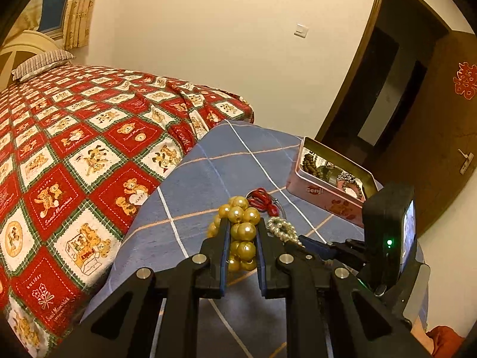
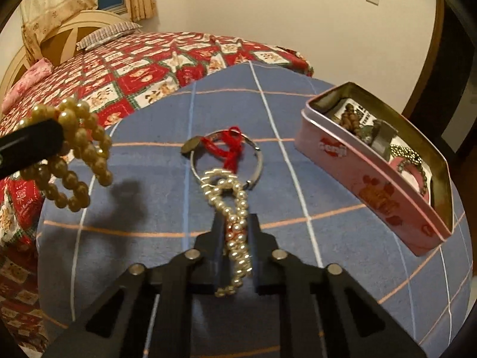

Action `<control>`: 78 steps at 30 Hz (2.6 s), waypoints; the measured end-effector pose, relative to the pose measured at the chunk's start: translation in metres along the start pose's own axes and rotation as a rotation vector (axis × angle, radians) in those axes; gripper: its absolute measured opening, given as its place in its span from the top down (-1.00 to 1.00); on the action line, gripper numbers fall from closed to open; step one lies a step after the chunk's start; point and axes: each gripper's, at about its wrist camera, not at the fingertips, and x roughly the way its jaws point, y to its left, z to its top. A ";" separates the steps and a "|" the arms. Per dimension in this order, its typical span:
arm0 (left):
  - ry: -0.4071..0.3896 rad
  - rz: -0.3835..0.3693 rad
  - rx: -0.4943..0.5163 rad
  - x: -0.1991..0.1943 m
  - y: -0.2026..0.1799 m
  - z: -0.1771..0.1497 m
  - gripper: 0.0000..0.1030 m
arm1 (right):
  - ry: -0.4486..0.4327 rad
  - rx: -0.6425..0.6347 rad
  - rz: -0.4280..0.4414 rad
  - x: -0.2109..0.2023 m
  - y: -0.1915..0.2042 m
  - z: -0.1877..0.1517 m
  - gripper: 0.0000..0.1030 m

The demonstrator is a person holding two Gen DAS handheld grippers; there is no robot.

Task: Organize jewelry
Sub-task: 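Grasp the white pearl necklace with the right gripper while the left gripper lifts the gold pearls, then carry both pearl necklaces over the pink tin and lower them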

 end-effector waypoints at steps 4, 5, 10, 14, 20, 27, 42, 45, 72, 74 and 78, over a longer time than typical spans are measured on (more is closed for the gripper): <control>-0.003 -0.011 0.006 -0.003 -0.006 -0.001 0.71 | 0.010 0.027 0.003 -0.005 -0.009 -0.004 0.69; -0.004 -0.015 0.009 -0.004 -0.009 -0.001 0.71 | 0.007 0.041 0.006 -0.008 -0.012 -0.005 0.69; -0.009 -0.036 0.036 -0.007 -0.026 -0.002 0.71 | -0.032 0.103 -0.008 -0.034 -0.028 -0.009 0.69; -0.023 -0.058 0.053 -0.012 -0.040 -0.001 0.71 | -0.075 0.156 -0.012 -0.057 -0.042 -0.011 0.69; -0.035 -0.091 0.085 -0.017 -0.063 -0.001 0.71 | -0.145 0.194 -0.038 -0.089 -0.056 -0.013 0.70; -0.042 -0.124 0.119 -0.018 -0.085 0.001 0.71 | -0.189 0.227 -0.081 -0.109 -0.072 -0.015 0.69; -0.059 -0.186 0.184 -0.009 -0.124 0.014 0.71 | -0.250 0.308 -0.135 -0.137 -0.113 -0.022 0.69; -0.062 -0.197 0.196 -0.007 -0.131 0.017 0.71 | -0.260 0.321 -0.142 -0.142 -0.121 -0.022 0.69; -0.138 -0.235 0.252 0.051 -0.172 0.089 0.71 | -0.330 0.318 -0.182 -0.126 -0.164 0.053 0.69; -0.134 -0.231 0.247 0.058 -0.172 0.092 0.71 | -0.320 0.325 -0.183 -0.119 -0.168 0.056 0.69; -0.101 -0.226 0.225 0.083 -0.169 0.097 0.71 | -0.295 0.329 -0.190 -0.103 -0.177 0.060 0.69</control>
